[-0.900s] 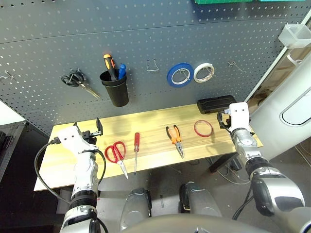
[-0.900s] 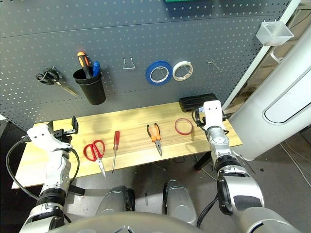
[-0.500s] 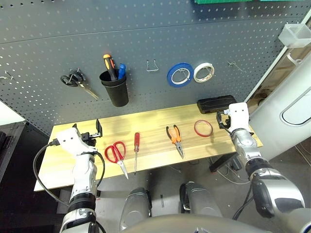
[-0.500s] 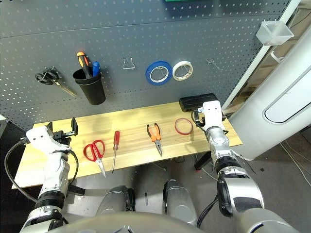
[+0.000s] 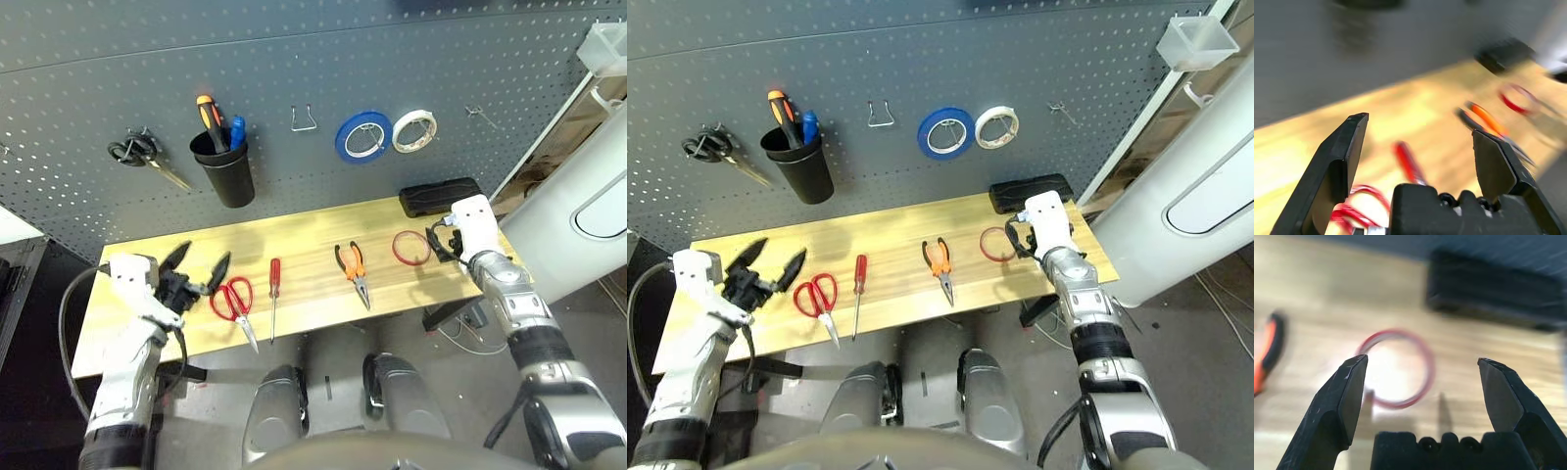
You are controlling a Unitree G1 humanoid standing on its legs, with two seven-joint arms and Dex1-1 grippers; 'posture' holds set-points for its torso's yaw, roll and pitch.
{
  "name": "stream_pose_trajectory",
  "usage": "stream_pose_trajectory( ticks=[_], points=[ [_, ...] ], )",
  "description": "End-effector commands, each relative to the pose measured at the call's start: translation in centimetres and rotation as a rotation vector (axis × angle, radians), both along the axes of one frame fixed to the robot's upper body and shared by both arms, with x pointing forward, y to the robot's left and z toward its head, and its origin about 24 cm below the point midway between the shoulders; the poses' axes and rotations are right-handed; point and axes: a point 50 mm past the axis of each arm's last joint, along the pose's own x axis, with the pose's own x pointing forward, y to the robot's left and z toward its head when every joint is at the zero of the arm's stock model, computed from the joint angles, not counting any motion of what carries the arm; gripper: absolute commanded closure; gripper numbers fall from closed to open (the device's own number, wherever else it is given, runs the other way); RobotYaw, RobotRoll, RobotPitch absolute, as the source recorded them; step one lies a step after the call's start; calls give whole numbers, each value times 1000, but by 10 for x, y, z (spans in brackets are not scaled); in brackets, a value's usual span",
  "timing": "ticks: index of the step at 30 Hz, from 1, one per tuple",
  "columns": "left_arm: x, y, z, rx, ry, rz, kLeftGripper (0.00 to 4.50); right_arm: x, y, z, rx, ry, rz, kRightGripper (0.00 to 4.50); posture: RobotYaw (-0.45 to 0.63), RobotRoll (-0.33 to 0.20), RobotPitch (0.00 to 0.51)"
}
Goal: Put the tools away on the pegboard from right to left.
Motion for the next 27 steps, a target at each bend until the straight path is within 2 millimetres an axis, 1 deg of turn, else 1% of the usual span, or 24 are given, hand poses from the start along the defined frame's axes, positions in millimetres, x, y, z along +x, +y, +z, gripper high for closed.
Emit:
stream_pose_trajectory(
  ticks=[1,3,8,11,16,19,20,21,22,23,27],
  points=[
    [-2,-15,4,-13,51,-113,45,0,6,-1,-7,116,12,0,-30,0,240],
    [-2,-21,7,-18,62,-147,45,2,10,-2,3,152,17,0,-32,0,245],
    [0,-34,15,-11,73,-231,45,10,18,-16,-15,260,12,0,-27,0,256],
    [-1,-36,20,-12,75,-243,45,14,22,-22,-14,276,27,0,-17,0,260],
    [-3,-43,35,-7,71,-264,45,24,30,-32,-38,300,53,0,11,0,262],
    [-3,-48,43,-5,69,-265,45,26,33,-39,-46,317,56,0,20,0,258],
    [-3,-49,46,-2,69,-266,0,26,34,-42,-51,327,58,402,28,0,253],
    [-3,-51,48,2,69,-267,0,25,36,-44,-45,340,65,615,31,0,249],
    [-2,-52,50,5,68,-268,0,25,37,-45,-37,347,68,956,33,0,247],
    [-1,-53,52,6,67,-267,0,25,38,-46,-32,349,69,1396,33,0,245],
    [3,-54,56,11,60,-262,0,24,39,-49,-28,350,70,2808,28,0,227]
  ],
)
